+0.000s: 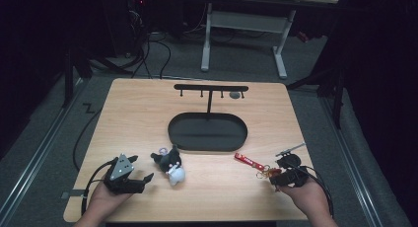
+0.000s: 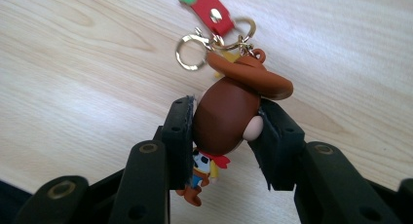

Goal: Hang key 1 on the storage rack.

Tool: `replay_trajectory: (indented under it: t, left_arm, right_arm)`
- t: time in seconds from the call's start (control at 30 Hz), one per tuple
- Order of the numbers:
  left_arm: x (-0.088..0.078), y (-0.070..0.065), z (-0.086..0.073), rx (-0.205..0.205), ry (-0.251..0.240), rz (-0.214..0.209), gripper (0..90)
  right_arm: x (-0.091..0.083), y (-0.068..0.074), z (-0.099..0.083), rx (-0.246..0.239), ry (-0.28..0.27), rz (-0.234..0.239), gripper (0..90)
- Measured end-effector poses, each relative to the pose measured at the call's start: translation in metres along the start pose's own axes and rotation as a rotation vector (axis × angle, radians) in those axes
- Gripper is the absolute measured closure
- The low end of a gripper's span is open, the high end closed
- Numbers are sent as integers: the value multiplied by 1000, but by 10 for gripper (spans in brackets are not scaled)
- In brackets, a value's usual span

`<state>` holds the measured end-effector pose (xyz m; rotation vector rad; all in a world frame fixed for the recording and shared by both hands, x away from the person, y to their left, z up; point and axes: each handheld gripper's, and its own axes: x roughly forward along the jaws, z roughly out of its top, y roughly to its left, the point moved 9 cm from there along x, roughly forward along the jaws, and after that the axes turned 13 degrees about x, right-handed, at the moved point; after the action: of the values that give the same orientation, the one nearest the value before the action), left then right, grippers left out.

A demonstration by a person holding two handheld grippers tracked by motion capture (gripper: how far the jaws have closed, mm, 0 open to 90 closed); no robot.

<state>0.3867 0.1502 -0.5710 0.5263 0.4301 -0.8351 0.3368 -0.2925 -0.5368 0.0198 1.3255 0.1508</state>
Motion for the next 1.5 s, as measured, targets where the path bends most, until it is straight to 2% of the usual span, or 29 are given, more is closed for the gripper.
replay_trajectory:
  t: [0.17,0.37,0.57,0.7,0.87,1.03,1.2,1.5]
  left_arm:
    - [0,0,0,-1,-3,2,149]
    - [0,1,0,-2,-4,0,149]
    - [0,0,0,-1,-6,-2,149]
    - [-1,0,1,-4,-8,-2,149]
    - [0,0,1,-3,-11,-3,149]
    - [-1,0,1,-5,-12,-2,149]
    - [-1,0,0,-2,-9,-4,149]
    - [-1,-1,0,-4,-10,-7,149]
  right_arm:
    - [-10,10,4,-16,-12,7,614]
    - [-26,22,12,-45,-20,-7,614]
    - [-39,32,20,-50,-26,-7,614]
    - [-49,40,29,-64,-49,-5,614]
    - [-61,48,40,-72,-79,10,614]
    - [-71,58,51,-72,-116,52,614]
    - [-80,64,61,-68,-146,88,614]
    - [-91,63,74,-63,-168,89,614]
